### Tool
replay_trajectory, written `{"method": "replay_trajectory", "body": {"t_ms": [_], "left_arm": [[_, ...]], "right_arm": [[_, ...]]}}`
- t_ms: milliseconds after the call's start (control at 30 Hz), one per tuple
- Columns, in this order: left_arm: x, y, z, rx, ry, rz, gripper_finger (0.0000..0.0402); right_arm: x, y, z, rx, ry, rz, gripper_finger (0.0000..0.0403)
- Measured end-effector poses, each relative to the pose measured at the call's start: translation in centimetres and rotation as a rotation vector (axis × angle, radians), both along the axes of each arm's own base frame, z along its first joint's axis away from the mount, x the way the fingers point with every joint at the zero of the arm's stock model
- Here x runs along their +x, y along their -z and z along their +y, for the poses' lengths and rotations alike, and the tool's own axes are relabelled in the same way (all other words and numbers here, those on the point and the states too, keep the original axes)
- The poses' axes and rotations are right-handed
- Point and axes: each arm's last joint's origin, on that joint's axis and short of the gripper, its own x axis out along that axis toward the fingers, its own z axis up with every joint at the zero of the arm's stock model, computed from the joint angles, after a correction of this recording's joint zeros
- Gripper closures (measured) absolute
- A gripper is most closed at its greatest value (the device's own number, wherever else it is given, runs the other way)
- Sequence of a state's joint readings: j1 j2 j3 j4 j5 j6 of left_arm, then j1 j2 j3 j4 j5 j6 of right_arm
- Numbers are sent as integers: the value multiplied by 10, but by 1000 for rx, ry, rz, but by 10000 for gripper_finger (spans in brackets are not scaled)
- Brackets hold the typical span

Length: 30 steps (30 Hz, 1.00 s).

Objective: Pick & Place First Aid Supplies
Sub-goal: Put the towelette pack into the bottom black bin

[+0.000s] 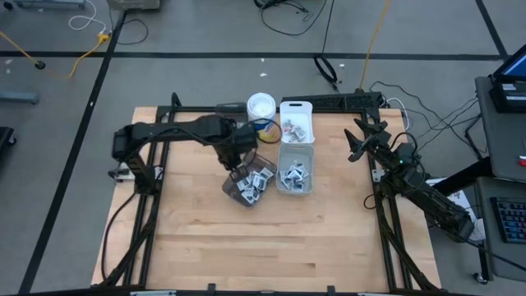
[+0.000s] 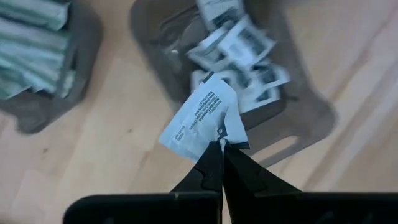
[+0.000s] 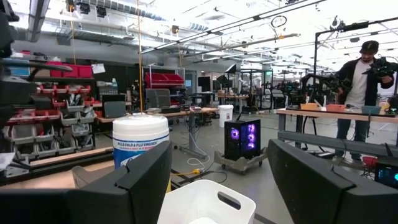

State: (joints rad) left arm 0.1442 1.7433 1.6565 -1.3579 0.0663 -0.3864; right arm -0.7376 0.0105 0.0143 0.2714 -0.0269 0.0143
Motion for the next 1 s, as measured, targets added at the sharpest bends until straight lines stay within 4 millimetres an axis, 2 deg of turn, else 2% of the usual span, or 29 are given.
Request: {"method": "replay_trajectory", "body": {"t_ms": [133,267,367,500,800,1000], "left_arm": [[18,-6,-5,-48,4,4,401],[28,-14,-10,-50,20,11,401],[31,-9,-12,-45,2,24,401],[35,16,-18,-40,10,32,401],[30,78,-33,-28,47,96,401],[29,106,-44,-19,102,57,400]], "right_arm": [[0,0,0,0,0,0,140],[0,0,0,0,0,0,140],[0,0,0,0,0,0,140],[0,0,0,0,0,0,140],[0,0,0,0,0,1,140],[0,0,0,0,0,0,140]]}}
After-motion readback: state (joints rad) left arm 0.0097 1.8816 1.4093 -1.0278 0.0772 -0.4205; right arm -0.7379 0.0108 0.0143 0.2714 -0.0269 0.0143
